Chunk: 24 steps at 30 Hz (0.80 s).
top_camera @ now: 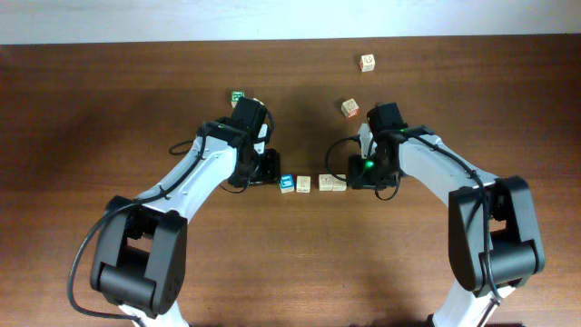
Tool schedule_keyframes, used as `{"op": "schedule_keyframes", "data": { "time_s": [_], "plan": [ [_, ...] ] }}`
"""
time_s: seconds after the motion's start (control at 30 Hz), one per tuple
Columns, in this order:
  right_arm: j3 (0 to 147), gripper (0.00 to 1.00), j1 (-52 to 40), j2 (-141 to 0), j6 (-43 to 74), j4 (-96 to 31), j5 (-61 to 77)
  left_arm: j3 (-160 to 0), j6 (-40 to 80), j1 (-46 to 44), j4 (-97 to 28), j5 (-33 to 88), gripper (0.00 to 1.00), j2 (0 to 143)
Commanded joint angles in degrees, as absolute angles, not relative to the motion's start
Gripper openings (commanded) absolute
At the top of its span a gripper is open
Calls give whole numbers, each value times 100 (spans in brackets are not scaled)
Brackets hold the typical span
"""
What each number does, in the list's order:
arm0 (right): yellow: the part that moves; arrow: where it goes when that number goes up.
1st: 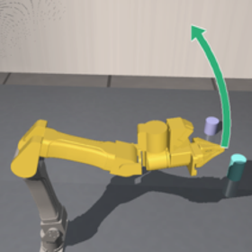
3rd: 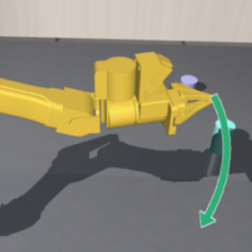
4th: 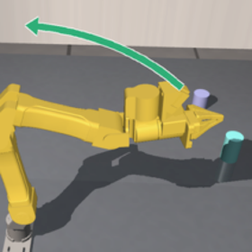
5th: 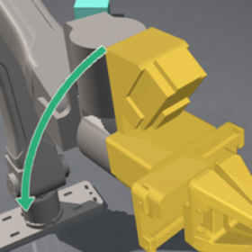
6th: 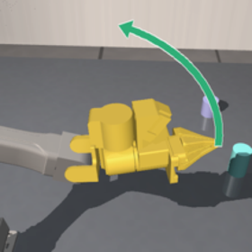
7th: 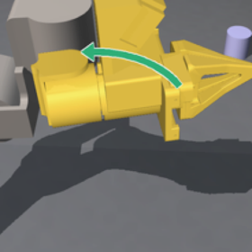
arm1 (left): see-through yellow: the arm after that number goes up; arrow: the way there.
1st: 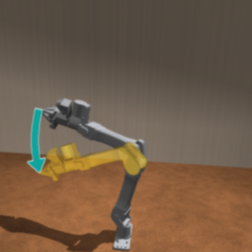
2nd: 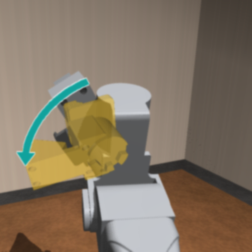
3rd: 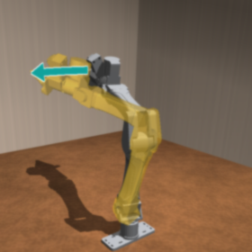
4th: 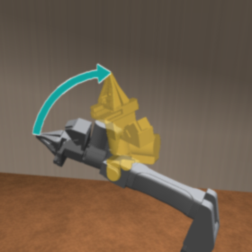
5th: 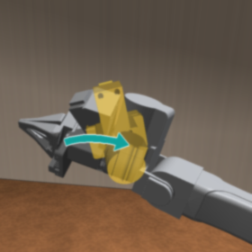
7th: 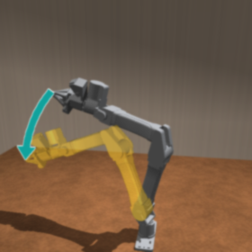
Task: Rotate 4 blocks
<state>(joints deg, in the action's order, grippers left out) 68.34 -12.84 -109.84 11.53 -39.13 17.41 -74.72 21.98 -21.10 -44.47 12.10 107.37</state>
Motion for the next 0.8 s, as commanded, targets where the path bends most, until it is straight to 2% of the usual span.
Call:
{"op": "schedule_keyframes", "data": {
  "time_s": [0.0,0.1,0.37,0.77],
  "plan": [
    [6803,30,-1437,-11032,1094,-3802,1673,-7428,2185,-2097,-4436,1175,69,10801],
    [6803,30,-1538,-11032,1092,-3730,1669,-7428,2185,-2097,-4449,1177,71,10801],
    [6805,30,-1584,-11032,939,-3697,1769,-7428,2185,-2097,-4456,1175,60,10801],
    [6886,30,-2099,-11032,794,-3409,1590,-7428,2185,-2097,-4506,1175,57,10801]
  ]
}}
